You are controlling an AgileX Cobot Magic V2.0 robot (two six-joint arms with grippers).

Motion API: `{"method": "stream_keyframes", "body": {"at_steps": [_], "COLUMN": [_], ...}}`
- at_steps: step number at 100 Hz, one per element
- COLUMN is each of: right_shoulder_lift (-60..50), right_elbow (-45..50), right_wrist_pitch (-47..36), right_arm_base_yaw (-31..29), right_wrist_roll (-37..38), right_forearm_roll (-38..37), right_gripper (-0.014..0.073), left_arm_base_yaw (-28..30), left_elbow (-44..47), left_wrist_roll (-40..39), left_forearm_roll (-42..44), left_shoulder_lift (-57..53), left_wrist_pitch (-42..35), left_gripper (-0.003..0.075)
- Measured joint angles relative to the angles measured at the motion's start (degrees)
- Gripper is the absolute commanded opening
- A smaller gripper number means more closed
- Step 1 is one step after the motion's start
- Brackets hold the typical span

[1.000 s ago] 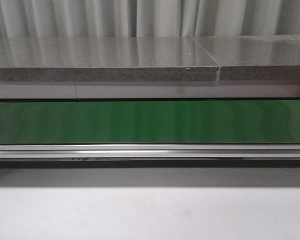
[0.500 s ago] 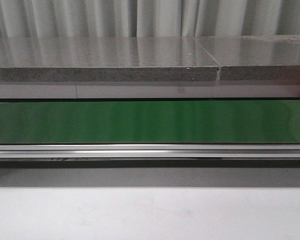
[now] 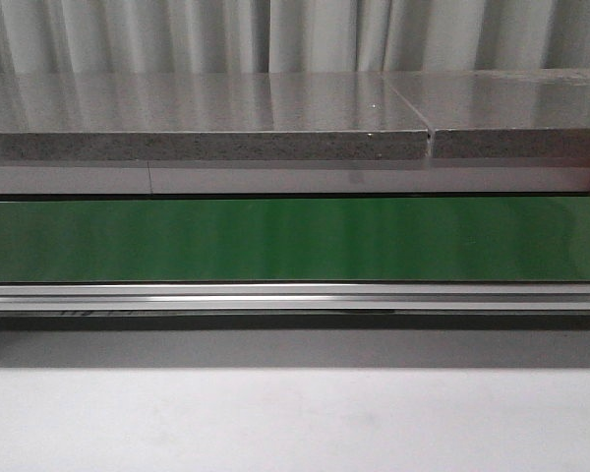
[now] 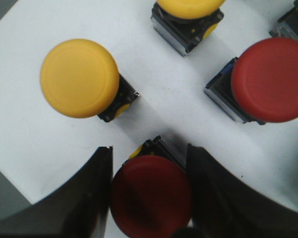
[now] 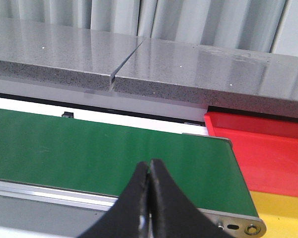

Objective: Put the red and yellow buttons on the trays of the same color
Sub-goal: 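Grasp the red button with the left gripper and carry it over the belt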

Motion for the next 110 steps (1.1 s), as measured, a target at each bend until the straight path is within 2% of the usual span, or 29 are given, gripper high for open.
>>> {"method": "stream_keyframes", "body": {"at_steps": [13, 26, 53, 85, 110], "right_shoulder_lift": [0.0, 0.0, 0.0, 0.0, 0.0], "right_elbow": [0.0, 0.0, 0.0, 0.0, 0.0], "right_wrist_pitch": [0.0, 0.0, 0.0, 0.0, 0.0], "right_arm_base_yaw": [0.0, 0.0, 0.0, 0.0, 0.0], "right_wrist_roll": [0.0, 0.0, 0.0, 0.0, 0.0], "right_forearm_roll": [0.0, 0.0, 0.0, 0.0, 0.0], "right_gripper": [-0.0066, -0.0066, -0.0066, -0.0066, -0.0066], "left_arm_base_yaw": [0.0, -0.5, -7.3, -17.6, -21.3], "left_elbow": [-0.1, -2.3, -14.1, -22.0, -24.5], "left_wrist_roll": [0.3, 3.9, 12.4, 15.0, 15.1], "left_forearm_roll": [-0.4, -1.6, -4.6, -6.7, -7.1], "left_shoulder_lift": [-5.4, -10.9, -14.2, -5.1, 4.2], "left_wrist_pitch": [1.3, 4.7, 12.9, 14.9, 15.5], "left_gripper": [-0.0019, -0.0019, -0.0019, -0.0019, -0.0019]}}
